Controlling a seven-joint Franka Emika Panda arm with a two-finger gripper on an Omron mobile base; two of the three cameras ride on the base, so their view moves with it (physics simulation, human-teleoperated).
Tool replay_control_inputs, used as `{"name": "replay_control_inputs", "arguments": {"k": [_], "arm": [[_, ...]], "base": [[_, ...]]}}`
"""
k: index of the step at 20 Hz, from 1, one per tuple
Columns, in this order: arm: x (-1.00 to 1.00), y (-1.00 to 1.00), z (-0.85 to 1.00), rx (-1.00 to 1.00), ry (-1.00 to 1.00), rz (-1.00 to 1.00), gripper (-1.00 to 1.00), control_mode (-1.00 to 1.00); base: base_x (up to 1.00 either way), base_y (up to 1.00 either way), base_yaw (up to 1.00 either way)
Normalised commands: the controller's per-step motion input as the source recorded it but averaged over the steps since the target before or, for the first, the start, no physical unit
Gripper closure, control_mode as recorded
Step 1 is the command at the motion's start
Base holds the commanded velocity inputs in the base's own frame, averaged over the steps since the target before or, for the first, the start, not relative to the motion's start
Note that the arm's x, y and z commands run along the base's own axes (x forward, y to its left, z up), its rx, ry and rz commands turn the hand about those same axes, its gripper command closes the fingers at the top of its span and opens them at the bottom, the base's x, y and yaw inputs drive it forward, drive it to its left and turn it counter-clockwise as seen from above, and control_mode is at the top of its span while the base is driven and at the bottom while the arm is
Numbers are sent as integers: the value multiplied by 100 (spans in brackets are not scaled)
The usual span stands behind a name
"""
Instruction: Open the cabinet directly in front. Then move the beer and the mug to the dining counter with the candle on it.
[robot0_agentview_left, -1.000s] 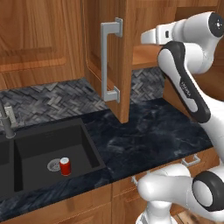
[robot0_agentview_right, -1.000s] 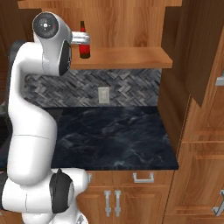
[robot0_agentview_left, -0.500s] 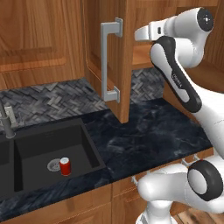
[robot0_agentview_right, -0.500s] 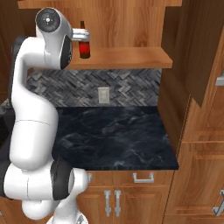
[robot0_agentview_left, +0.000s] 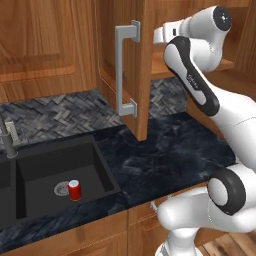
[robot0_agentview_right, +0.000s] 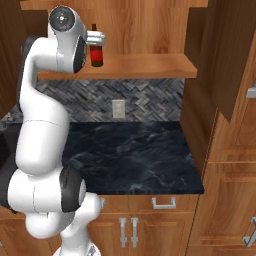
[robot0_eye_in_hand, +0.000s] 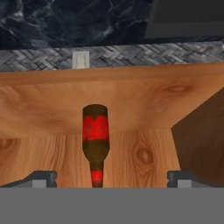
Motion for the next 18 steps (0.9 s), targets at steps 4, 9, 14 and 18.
{"name": "replay_control_inputs", "arguments": {"k": [4,9,14,18], "arm": [[44,2,0,0,5,0,-100,-100],[34,0,0,0,2,0,-100,-100],[28,0,0,0,0,0,-100,-100],[29,4,0,0,0,0,-100,-100]], "base": [[0,0,0],[0,0,0],[0,0,0],[0,0,0]]}}
